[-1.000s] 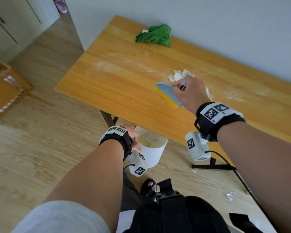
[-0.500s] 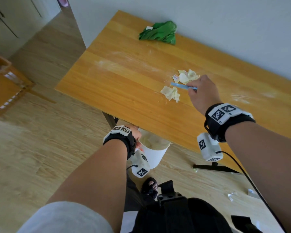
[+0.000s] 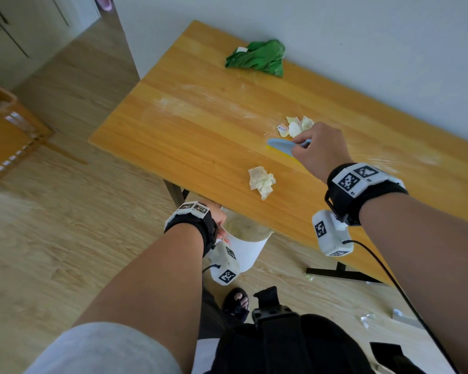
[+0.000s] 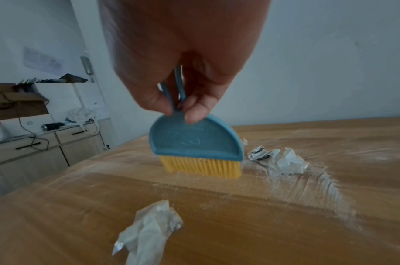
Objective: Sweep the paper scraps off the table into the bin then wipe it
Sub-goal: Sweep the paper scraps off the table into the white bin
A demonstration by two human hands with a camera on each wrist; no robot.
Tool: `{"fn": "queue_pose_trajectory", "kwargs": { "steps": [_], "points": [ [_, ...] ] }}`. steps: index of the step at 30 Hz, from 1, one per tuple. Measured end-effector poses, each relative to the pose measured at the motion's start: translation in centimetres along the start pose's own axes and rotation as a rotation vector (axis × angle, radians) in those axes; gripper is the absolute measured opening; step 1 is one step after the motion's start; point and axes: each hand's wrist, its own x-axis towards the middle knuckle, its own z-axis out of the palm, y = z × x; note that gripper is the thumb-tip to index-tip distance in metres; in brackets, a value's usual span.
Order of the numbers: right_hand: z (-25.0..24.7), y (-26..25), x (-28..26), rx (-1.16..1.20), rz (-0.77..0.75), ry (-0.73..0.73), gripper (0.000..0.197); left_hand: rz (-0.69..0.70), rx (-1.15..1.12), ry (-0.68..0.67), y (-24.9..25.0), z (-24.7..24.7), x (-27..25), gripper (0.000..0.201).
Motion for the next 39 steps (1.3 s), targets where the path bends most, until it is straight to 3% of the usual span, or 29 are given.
{"fn": "queue_pose_trajectory", "kwargs": {
  "steps": [8, 16, 20, 26, 31, 35, 39],
  "points": [
    [1.9, -1.8, -1.3, -0.148, -0.045, -0.324, 0.024, 0.048, -0.032, 0.013, -0.6, -0.4, -0.4, 0.04],
    [2.1, -2.8, -2.8, -0.047, -0.029, -0.525, 0.035, 0.057, -0.062, 0.009, -0.6, 0.3, -0.9, 0.04],
    [1.6, -2.9, -3.4, -0.004, -0.033, -0.546, 0.032, 0.069, -0.046, 0.012, -0.6, 0.6, -1.0, 0.039],
    [0.1, -2.1, -3.3, 0.073, -0.049, -0.429, 0.016, 0.064, -0.017, 0.018, -0.5, 0.9, -0.9, 0.037],
    [-1.9, 1.5, -1.6, 0.009, 0.014, -0.072, 0.025, 0.061, -0.022, 0.023, -0.3, 1.6, -0.2, 0.039],
    [-2.6, 6.6, -0.9, -0.081, 0.194, 0.098, 0.027, 0.041, -0.025, 0.0, -0.4, 1.9, 0.5, 0.041],
    [-2.1, 10.3, -1.2, -0.16, 0.343, 0.118, 0.029, 0.028, -0.012, 0.006, -0.2, 1.8, 0.7, 0.043]
  ]
}}
